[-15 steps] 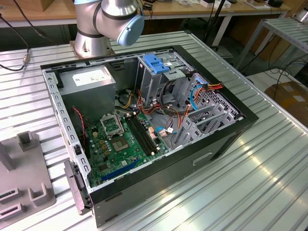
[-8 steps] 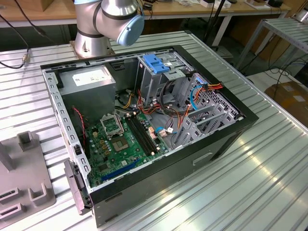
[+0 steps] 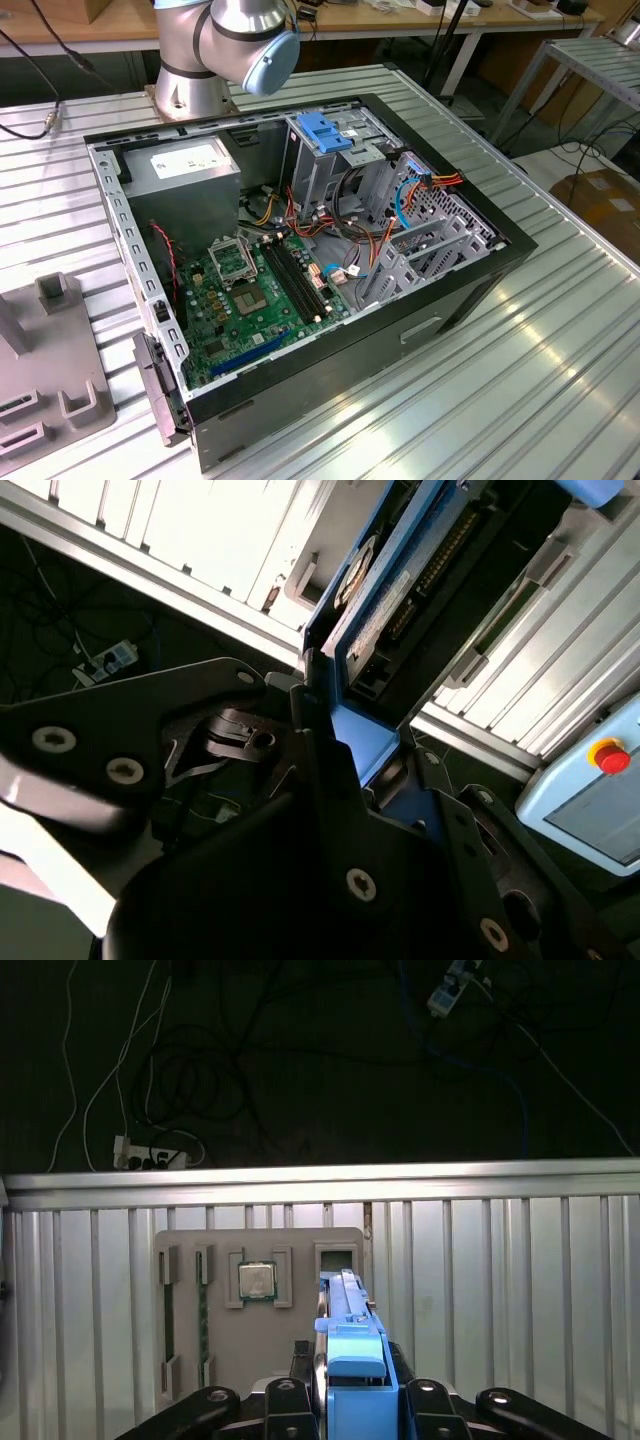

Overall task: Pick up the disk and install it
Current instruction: 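Pick up the disk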

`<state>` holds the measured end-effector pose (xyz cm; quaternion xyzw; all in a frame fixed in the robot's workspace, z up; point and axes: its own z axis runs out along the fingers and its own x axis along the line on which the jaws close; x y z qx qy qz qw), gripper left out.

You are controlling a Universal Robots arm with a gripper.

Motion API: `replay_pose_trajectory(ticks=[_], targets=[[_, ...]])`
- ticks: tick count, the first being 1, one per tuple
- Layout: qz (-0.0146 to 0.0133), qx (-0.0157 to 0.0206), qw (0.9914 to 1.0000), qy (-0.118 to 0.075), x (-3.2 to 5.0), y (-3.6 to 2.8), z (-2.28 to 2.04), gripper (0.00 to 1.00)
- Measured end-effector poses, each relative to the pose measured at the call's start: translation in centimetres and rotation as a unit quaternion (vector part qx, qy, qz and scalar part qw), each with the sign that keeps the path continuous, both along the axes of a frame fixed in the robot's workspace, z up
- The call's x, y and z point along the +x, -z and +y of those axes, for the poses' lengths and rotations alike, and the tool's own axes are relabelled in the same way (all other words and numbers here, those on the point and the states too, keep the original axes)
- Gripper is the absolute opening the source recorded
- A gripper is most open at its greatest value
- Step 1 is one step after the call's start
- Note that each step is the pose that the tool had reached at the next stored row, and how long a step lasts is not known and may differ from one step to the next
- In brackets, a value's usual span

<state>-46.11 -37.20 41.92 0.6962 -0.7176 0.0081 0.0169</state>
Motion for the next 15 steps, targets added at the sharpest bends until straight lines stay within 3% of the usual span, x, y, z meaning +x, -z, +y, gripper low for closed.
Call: replay_pose_trajectory(ticks=[8, 15], targets=[[0.0000, 0.0001, 1.00000, 0.000, -0.01, -0.02, 0.00, 0.37], [0.0001, 0.0018, 1.00000, 0.000, 0.00, -1.10, 0.00, 0.37]])
